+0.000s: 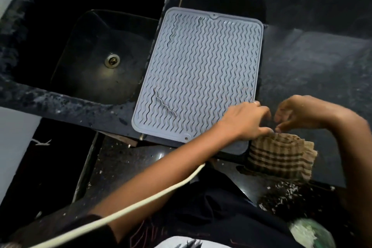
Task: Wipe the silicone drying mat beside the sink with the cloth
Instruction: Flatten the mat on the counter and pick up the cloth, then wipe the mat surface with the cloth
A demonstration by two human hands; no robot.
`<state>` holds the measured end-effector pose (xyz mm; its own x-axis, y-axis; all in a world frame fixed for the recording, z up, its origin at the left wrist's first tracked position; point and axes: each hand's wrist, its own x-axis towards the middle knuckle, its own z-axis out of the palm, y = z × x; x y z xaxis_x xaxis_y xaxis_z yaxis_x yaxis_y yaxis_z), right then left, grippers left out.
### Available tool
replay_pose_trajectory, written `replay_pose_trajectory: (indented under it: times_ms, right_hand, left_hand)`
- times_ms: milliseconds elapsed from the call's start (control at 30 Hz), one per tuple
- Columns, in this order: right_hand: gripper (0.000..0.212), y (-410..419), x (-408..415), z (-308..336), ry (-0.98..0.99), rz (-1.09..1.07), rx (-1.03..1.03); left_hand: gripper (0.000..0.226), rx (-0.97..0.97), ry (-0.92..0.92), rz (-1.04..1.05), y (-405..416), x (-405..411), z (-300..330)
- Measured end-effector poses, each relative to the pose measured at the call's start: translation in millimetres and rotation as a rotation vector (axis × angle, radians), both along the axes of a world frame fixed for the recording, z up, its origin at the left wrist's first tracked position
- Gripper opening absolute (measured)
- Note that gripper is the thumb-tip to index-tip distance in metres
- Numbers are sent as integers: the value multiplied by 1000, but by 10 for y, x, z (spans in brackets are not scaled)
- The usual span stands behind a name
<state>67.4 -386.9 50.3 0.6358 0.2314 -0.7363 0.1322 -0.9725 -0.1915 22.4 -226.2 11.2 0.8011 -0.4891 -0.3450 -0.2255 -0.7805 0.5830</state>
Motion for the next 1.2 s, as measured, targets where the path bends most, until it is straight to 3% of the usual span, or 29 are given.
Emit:
replay_pose_trajectory:
  times_ms: [100,267,400,500,600,700,767,900,1067,1200]
  right_hand:
    - [24,-119,-19,-104,54,-36,-69]
    - [25,-192,-47,-215,126,-18,-220]
    - [31,-81,-109,-271,91,81,-332]
    - [27,23,-137,-280,147,191,-363]
    - [20,-18,-90,-225,187,301,-187]
    - [19,-161,21,-100,252,166,205]
    - [17,-215,104,19,240,28,440]
    - [21,-169,224,336,4,-140,767]
    - [20,83,196,658,-275,-39,795]
    - [18,280,84,524,-194,-2,716]
  left_hand:
    - [51,126,-36,-61,-179,-7,-42]
    - [54,168,-146,-41,-306,-123,-129]
    - [41,216,-179,-105,-357,-134,-151]
    - [34,211,-92,-156,-345,-94,-131]
    - [21,97,196,-148,-208,-5,-45]
    - [10,-70,432,-89,17,145,151]
    - [8,-158,454,10,182,267,325]
    - [11,-304,311,189,469,503,700]
    - [21,-350,166,265,725,588,1034]
    - [18,-215,198,260,866,526,875]
